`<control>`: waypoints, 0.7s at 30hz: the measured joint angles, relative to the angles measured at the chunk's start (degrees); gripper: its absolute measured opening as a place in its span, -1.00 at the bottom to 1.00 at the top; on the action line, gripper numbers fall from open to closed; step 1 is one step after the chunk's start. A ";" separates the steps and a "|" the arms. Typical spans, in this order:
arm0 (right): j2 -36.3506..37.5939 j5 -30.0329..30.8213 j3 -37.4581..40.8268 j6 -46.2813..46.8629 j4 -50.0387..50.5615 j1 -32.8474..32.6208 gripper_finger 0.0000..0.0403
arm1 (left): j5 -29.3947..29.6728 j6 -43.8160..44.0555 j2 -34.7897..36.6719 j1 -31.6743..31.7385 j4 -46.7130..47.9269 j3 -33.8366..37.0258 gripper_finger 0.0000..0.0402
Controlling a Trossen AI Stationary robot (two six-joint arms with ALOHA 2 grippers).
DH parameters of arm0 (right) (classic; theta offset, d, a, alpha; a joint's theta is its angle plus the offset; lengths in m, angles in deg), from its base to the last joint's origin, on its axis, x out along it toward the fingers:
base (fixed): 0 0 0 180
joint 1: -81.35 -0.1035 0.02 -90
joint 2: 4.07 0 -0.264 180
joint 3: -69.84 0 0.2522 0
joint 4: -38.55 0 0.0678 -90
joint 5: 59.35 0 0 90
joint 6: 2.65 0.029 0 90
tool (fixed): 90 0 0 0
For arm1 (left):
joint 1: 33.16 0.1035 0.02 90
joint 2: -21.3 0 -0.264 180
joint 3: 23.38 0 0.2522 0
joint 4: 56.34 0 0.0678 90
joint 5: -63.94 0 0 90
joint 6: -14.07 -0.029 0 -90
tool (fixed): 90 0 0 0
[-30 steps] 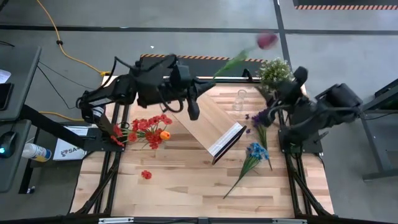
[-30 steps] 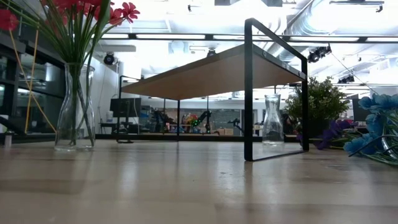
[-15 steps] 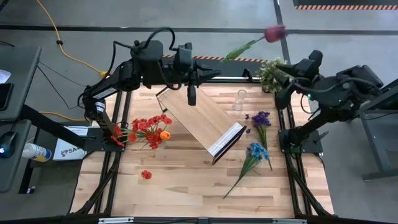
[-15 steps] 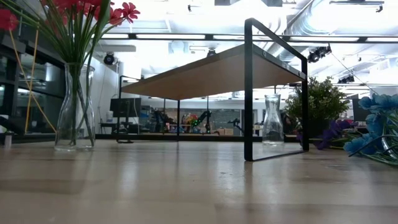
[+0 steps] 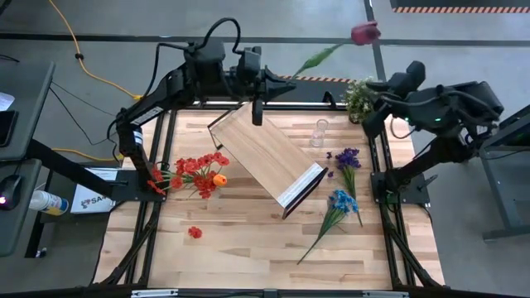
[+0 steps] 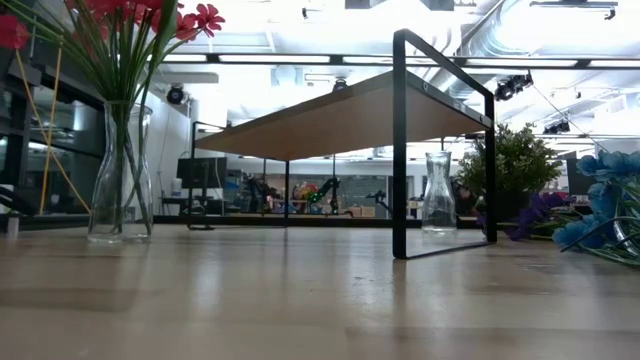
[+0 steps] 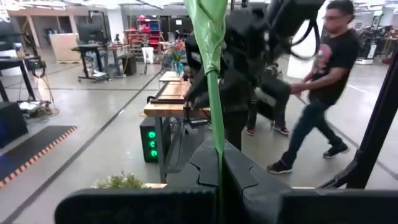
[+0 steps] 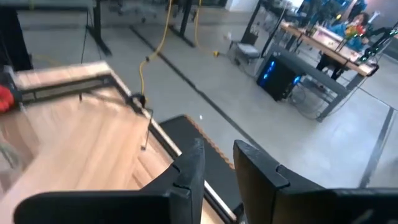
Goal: Pick and place flowers into a vace then onto a shelf
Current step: Put the red flower into the top transparent vase
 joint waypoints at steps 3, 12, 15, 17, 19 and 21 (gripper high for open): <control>0.48 -2.50 3.37 -0.87 -0.14 2.53 -0.59 | -0.17 -0.03 0.09 0.36 -0.62 0.87 -0.86; 5.84 -8.86 18.48 -7.56 -13.37 12.08 -0.53 | -1.69 -1.42 0.02 1.86 0.59 1.19 -0.86; 9.33 -15.22 25.14 -11.24 -23.43 15.73 -0.55 | -1.71 -1.51 0.02 2.04 0.66 1.19 -0.86; 11.84 -20.15 29.94 -13.93 -30.86 18.22 -0.57 | -1.72 -1.49 0.04 2.65 0.57 1.19 -0.86; 14.24 -24.16 34.64 -15.45 -37.51 20.47 -0.58 | -1.94 -1.49 0.04 3.45 0.62 1.19 -0.86; 16.32 -28.47 39.13 -16.70 -44.06 22.34 -0.57 | -2.34 -1.46 0.02 3.66 0.65 1.19 -0.86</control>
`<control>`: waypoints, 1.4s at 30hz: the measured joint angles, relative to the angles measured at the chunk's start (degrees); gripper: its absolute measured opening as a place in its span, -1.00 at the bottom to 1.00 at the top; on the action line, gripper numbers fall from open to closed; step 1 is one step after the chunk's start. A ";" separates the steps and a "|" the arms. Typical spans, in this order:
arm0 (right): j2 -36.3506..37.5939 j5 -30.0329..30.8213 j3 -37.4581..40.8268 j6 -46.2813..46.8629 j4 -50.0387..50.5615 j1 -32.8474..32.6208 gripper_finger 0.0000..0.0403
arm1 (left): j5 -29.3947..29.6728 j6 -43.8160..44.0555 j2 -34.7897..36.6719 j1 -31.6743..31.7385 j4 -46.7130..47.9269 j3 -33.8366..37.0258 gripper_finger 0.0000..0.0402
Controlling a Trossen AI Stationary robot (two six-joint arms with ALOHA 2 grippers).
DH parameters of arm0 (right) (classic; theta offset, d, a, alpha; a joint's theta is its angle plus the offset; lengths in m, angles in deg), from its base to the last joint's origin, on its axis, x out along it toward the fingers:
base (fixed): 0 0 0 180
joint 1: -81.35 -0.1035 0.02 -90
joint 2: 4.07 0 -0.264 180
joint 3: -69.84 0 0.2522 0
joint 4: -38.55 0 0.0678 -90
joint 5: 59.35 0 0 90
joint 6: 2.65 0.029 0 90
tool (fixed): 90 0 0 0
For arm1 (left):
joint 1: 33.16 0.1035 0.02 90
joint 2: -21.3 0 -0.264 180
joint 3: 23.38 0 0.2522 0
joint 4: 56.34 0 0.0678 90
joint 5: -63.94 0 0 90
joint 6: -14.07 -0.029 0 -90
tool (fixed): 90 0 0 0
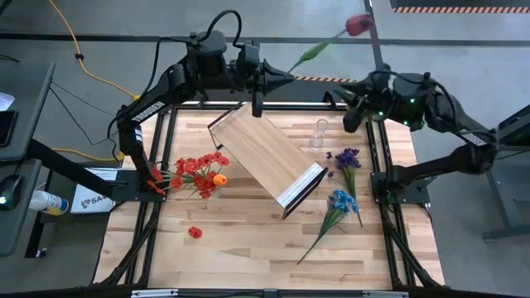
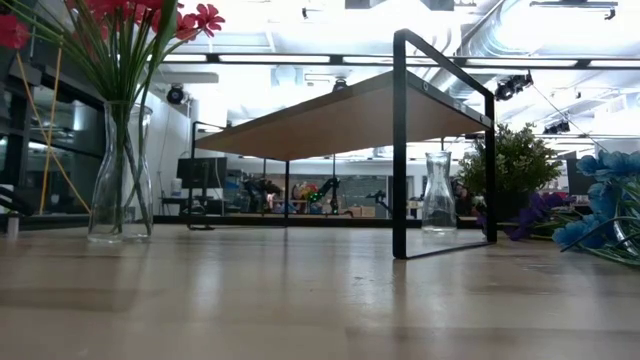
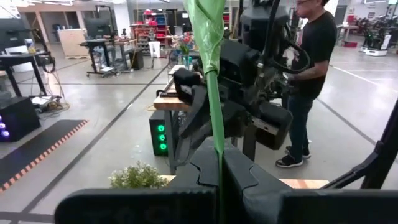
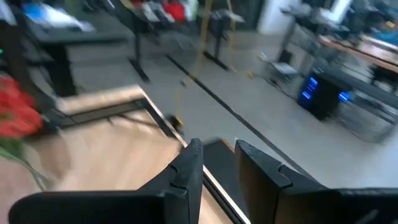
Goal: Pick and place flowers into a vace then onto a shelf
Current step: Put the red flower into the top transparent vase
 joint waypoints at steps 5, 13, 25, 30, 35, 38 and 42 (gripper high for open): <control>3.79 -11.32 9.90 -1.39 -15.81 3.80 -0.55 | -0.64 -0.01 0.02 0.67 -0.02 -0.02 -0.86; 4.57 -31.09 19.88 1.18 -42.37 7.97 -0.54 | -0.44 -0.26 -0.60 0.70 -0.30 -0.07 -0.86; 2.22 -41.18 21.18 3.02 -53.57 11.53 -0.53 | -2.32 0.02 -3.79 0.70 -1.54 -0.04 -0.86; 2.27 -43.30 21.18 5.14 -53.98 14.34 -0.47 | -2.49 0.20 -3.78 0.60 -1.65 -0.04 -0.86; 1.86 -47.99 21.16 9.08 -54.85 16.96 -0.33 | -3.85 0.66 -4.01 0.59 -3.01 -0.05 -0.86; 1.27 -49.03 21.16 9.34 -54.90 17.60 -0.24 | -4.77 1.32 -4.80 0.59 -3.40 -0.02 -0.86; 0.32 -51.02 21.16 10.54 -57.22 17.62 -0.17 | -5.87 1.88 -6.60 0.60 -4.46 0.00 -0.86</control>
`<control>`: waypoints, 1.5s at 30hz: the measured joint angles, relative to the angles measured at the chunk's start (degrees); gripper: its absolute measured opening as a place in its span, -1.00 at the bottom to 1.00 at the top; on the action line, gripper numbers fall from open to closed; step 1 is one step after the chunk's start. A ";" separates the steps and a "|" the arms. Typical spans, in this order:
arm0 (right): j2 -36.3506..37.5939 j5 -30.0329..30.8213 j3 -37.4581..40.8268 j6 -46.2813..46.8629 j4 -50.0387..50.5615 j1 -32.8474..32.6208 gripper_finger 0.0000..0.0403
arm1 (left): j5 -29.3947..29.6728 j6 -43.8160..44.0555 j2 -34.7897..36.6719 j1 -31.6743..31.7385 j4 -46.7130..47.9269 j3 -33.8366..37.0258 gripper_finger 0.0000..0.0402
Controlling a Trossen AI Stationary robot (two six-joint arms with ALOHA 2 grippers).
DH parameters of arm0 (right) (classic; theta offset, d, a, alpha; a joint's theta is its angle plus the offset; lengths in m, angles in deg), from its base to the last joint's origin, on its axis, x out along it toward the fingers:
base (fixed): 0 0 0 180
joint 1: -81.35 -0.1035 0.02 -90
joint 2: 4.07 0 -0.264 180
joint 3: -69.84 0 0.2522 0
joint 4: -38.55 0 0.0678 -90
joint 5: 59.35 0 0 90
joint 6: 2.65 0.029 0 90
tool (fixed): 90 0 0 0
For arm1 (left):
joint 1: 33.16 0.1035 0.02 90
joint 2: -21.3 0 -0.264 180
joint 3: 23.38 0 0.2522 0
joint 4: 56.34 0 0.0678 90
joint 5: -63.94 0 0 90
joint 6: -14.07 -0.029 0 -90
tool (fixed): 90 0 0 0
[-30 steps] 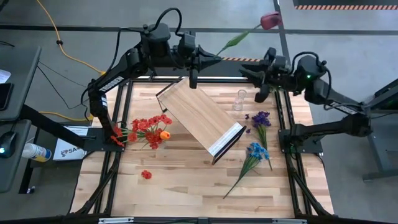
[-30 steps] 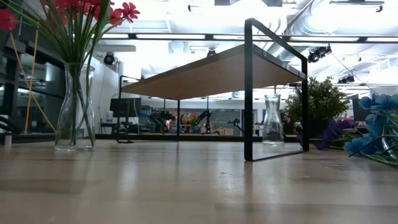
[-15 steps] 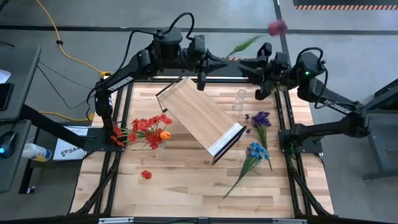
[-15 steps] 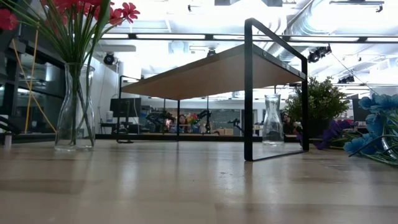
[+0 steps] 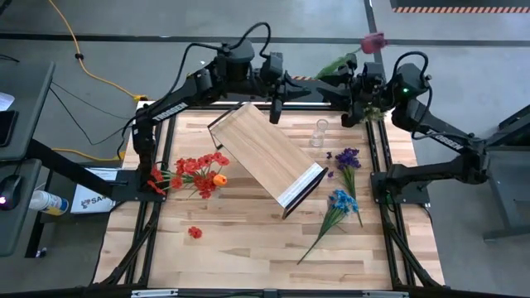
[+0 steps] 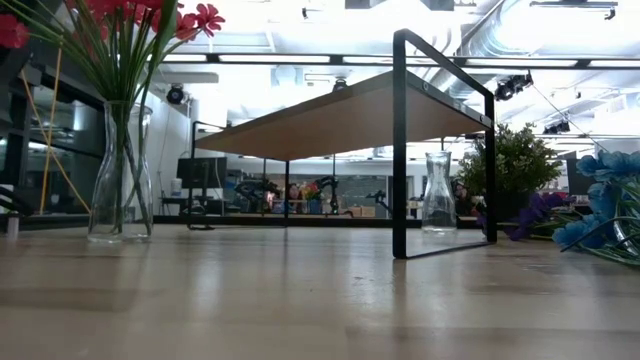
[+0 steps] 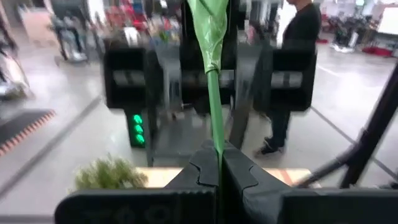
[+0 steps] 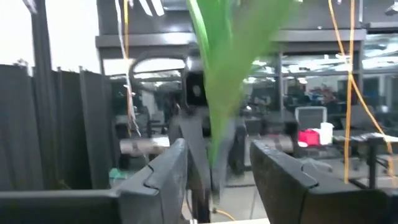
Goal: Pick and place flowers into a vace then onto a shelf
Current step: Put the red flower into the top transparent vase
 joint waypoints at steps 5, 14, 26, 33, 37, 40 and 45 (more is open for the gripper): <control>-0.41 -0.94 0.00 -0.18 -0.85 0.00 -0.17 | -0.26 0.13 -1.14 0.01 -0.86 -0.02 -0.86; -0.37 -0.81 0.00 -0.37 -3.43 0.00 -0.17 | -0.28 0.29 -1.23 0.01 -1.27 -0.03 -0.86; -0.37 0.11 -0.02 -0.27 -3.45 0.00 -0.29 | -0.36 1.12 -1.62 0.01 -1.34 -0.02 -0.86; -0.37 0.51 -0.02 -0.44 -3.45 0.00 -0.54 | -0.46 1.12 -1.62 0.01 -1.12 -0.03 -0.86; -0.37 1.66 -0.02 -1.79 -3.45 -0.02 -0.75 | -0.74 1.12 -1.62 0.01 -0.96 -0.04 -0.86; -0.37 2.05 -0.02 -2.04 -3.45 -0.04 -0.92 | -0.84 1.14 -1.62 0.01 -0.82 -0.04 -0.86; -0.37 2.55 -0.02 -2.94 -3.40 -0.04 -0.94 | -0.88 1.14 -1.62 0.01 -0.56 -0.04 -0.86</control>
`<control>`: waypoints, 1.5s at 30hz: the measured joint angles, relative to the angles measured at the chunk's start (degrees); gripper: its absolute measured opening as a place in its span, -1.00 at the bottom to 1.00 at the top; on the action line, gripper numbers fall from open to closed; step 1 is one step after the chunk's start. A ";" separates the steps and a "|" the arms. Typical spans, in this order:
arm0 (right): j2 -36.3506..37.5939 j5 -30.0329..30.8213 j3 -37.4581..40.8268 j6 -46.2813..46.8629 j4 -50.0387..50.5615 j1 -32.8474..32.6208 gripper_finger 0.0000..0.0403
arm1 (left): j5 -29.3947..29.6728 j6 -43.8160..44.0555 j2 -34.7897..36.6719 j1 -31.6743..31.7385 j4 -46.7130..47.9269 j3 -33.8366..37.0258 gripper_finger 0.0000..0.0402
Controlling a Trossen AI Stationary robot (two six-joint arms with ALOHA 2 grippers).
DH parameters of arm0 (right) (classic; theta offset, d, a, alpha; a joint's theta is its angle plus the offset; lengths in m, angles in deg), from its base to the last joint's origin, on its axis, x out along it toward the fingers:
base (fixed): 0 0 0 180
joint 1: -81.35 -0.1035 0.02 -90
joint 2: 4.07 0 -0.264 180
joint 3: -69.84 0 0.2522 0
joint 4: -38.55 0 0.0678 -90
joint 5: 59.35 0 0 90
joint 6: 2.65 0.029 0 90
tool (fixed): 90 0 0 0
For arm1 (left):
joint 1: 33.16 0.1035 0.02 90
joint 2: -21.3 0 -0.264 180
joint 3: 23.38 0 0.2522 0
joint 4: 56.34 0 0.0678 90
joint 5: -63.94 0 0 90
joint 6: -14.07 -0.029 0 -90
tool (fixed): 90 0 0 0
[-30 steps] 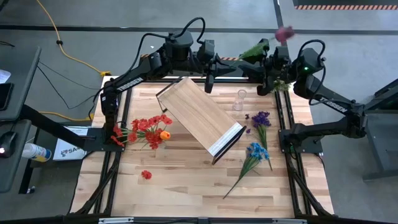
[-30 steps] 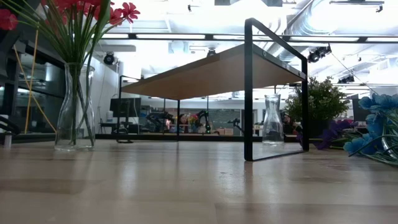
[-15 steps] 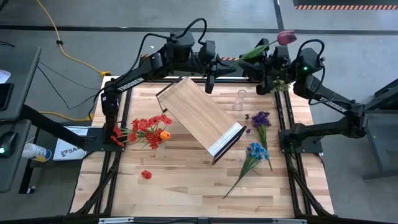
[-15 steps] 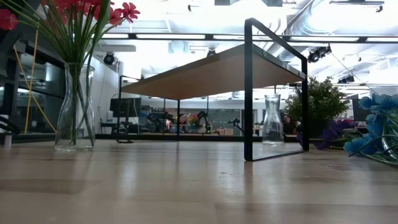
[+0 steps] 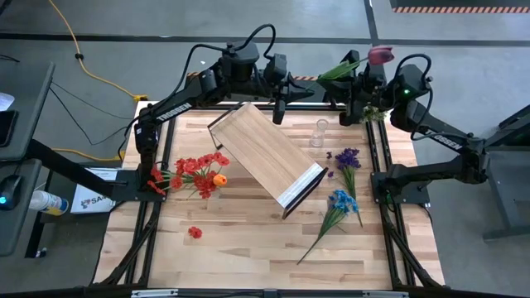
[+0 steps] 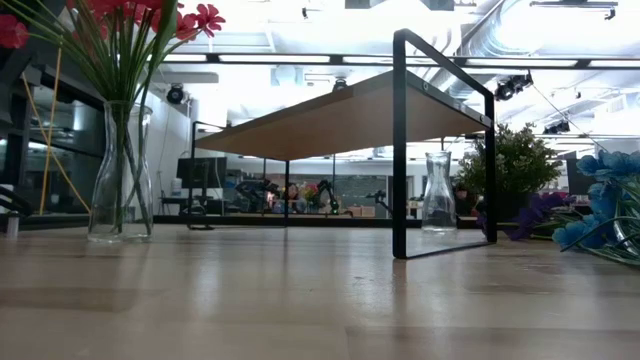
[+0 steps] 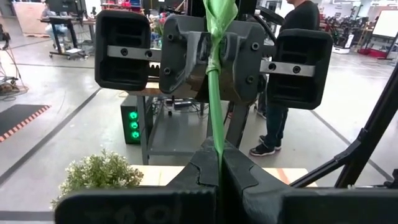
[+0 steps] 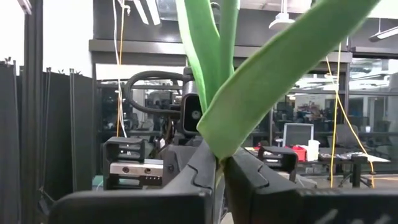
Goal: Pick and place flowers into a vace then onto a shelf
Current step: Put the red flower into the top transparent vase
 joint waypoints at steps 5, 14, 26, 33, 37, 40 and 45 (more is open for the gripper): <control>0.00 0.09 0.00 -0.15 0.09 0.00 -0.97 | -0.05 0.02 0.00 0.02 0.95 -0.01 -0.86; 0.37 1.41 -0.15 0.48 -0.16 0.04 -0.99 | -0.32 0.24 0.01 -0.02 4.76 -0.06 -0.36; 2.63 10.85 -6.18 -6.08 19.69 0.35 -1.00 | 0.71 0.52 2.95 -0.01 13.15 -0.68 0.05; 2.58 14.17 -14.83 -8.99 32.43 0.39 -1.00 | 1.99 0.39 5.29 0.00 16.22 -0.75 0.13; 2.56 14.89 -19.47 -9.92 37.02 0.39 -1.00 | 3.92 0.09 5.53 0.00 18.71 -0.75 0.14; 2.56 17.34 -22.52 -10.75 41.15 0.37 -1.00 | 4.27 0.19 5.51 -0.01 20.88 -0.75 0.14; 2.56 20.52 -25.35 -11.48 47.89 0.37 -1.00 | 4.43 0.22 5.51 -0.02 23.43 -0.75 0.14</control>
